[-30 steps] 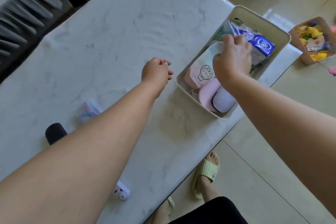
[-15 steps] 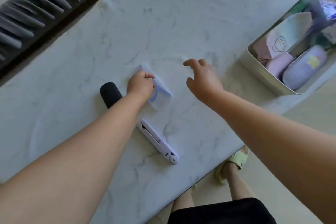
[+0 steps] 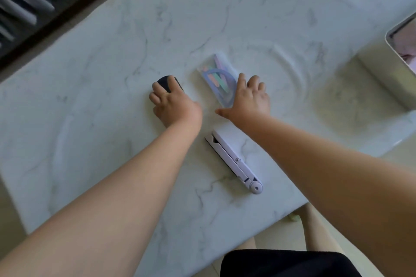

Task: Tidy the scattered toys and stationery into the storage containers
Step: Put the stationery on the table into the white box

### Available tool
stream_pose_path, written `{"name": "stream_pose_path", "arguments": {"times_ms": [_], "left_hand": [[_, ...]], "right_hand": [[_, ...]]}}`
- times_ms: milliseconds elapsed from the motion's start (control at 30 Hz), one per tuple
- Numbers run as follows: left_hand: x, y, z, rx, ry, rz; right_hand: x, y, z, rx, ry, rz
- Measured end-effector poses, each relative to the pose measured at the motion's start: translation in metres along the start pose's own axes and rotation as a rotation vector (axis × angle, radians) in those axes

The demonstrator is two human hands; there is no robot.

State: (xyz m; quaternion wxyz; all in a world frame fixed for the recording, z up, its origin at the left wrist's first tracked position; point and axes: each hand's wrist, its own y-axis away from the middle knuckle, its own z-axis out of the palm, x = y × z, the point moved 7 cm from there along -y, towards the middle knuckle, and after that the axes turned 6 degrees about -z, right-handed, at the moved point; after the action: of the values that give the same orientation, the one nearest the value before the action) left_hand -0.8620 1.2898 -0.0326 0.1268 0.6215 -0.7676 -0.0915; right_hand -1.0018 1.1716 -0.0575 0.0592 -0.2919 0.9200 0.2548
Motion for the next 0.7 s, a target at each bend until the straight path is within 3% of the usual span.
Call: {"name": "stream_pose_path", "arguments": {"times_ms": [233,433,700], "left_hand": [[-0.009,-0.002,0.026,-0.155,-0.056,-0.149],[0.004,0.005,0.024,-0.269,-0.048,-0.301],[0.122,0.056,0.005,-0.396,0.170,-0.261]], "right_hand": [[0.006,-0.004,0.002,0.028,0.011,0.074],[0.050,-0.003,-0.016,-0.004,-0.248,0.168],[0.113,-0.002,-0.085,0.021,-0.489,0.217]]}}
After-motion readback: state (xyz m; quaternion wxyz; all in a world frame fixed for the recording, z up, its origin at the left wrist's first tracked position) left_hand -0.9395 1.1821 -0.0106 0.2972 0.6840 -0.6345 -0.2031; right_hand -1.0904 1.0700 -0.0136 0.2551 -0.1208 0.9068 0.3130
